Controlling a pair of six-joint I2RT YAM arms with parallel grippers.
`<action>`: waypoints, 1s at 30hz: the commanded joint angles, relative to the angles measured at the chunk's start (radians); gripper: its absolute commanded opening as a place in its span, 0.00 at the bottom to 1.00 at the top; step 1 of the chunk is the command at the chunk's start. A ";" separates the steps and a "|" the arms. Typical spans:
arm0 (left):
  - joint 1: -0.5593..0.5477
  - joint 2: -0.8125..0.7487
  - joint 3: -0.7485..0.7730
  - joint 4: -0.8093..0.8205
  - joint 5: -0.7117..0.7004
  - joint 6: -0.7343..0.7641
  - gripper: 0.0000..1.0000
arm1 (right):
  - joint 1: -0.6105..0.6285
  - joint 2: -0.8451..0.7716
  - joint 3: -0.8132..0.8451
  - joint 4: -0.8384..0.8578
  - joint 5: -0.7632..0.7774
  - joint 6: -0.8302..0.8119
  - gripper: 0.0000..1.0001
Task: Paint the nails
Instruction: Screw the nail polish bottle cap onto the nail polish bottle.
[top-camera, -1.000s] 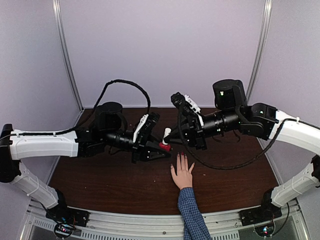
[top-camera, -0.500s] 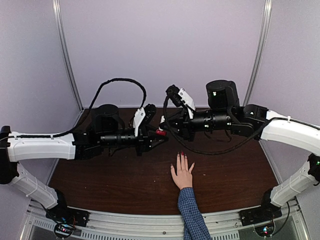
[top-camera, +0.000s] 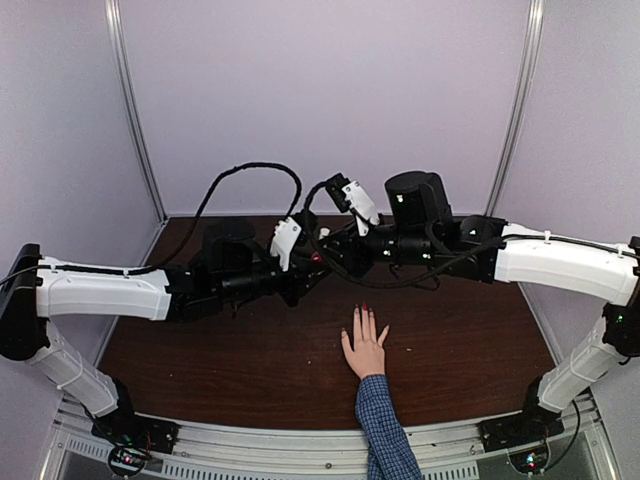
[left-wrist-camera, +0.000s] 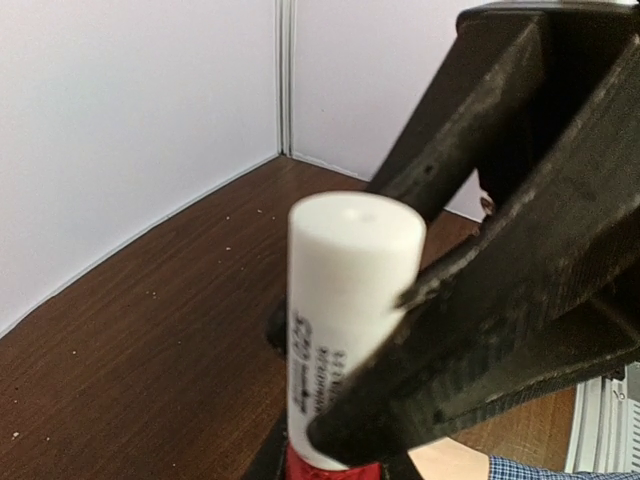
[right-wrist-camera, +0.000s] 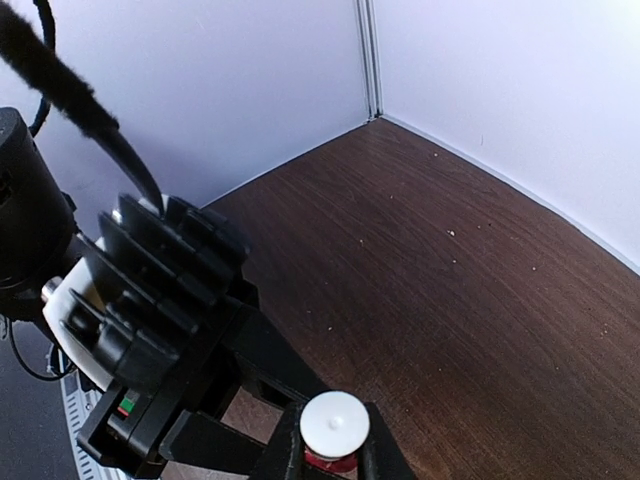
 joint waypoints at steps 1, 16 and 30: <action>0.046 -0.029 0.017 0.128 -0.002 -0.052 0.00 | 0.012 -0.045 -0.021 -0.072 -0.022 -0.010 0.24; 0.068 -0.067 0.068 -0.036 0.634 0.027 0.00 | -0.049 -0.209 -0.033 -0.187 -0.402 -0.162 0.59; 0.040 -0.004 0.120 0.003 0.966 0.015 0.00 | -0.049 -0.208 -0.016 -0.133 -0.685 -0.184 0.53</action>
